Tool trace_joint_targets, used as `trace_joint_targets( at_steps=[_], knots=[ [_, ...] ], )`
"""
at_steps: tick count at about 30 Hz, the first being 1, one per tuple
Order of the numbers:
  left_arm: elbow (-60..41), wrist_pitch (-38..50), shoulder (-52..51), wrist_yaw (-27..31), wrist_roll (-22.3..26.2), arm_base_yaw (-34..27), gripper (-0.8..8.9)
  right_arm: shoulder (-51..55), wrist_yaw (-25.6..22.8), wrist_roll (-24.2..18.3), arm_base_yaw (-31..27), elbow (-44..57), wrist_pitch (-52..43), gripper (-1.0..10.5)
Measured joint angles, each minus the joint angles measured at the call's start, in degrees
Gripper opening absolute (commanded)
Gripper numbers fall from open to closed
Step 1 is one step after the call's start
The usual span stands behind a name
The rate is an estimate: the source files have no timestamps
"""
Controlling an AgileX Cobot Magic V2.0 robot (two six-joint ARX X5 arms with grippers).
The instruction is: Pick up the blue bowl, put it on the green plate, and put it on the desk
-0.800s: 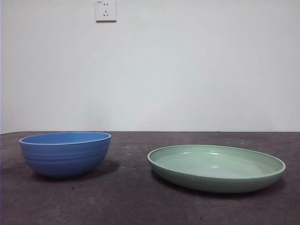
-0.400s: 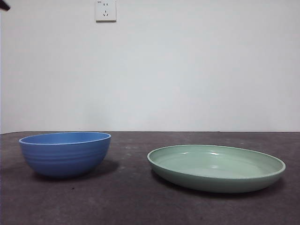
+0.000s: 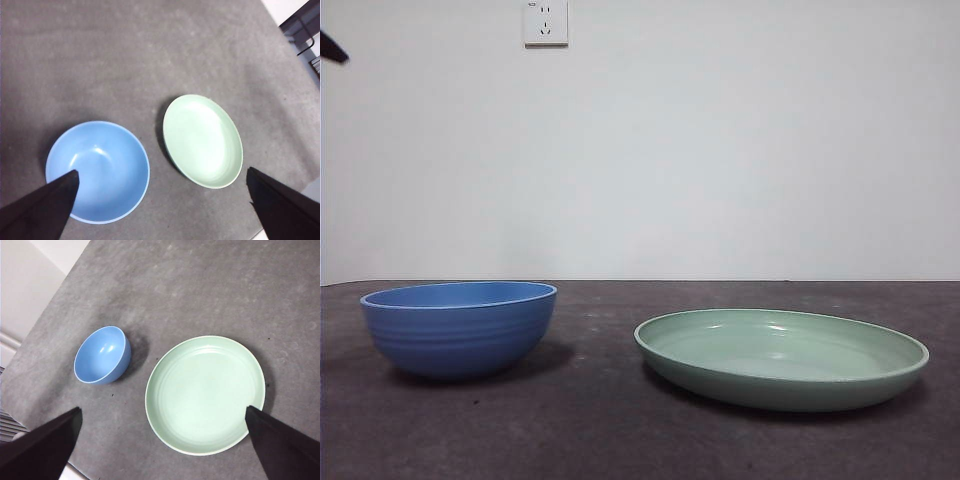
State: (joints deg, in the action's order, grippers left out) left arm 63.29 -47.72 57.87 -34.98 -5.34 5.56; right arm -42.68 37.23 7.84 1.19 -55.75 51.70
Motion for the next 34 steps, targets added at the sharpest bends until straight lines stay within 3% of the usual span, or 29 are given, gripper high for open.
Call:
trace_joint_targets(
  at_steps=[14, 20, 29, 34],
  knots=[
    [0.0, 0.5, 20.5, 5.1, 0.1, 1.1, 5.88, 0.0, 0.0, -0.7, 0.0, 0.0, -0.1, 5.2],
    [0.0, 1.7, 29.6, 8.9, 0.0, 2.6, 4.86, 0.0, 0.0, -1.8, 0.0, 0.0, -0.1, 5.2],
    [0.0, 4.2, 37.6, 10.8, 0.0, 2.7, 4.83, 0.0, 0.0, -2.1, 0.0, 0.0, -0.1, 5.2],
    [0.1, 5.1, 39.5, 10.8, -0.1, 2.8, 2.96, 0.0, 0.0, -2.1, 0.0, 0.0, -0.5, 5.2]
  ],
)
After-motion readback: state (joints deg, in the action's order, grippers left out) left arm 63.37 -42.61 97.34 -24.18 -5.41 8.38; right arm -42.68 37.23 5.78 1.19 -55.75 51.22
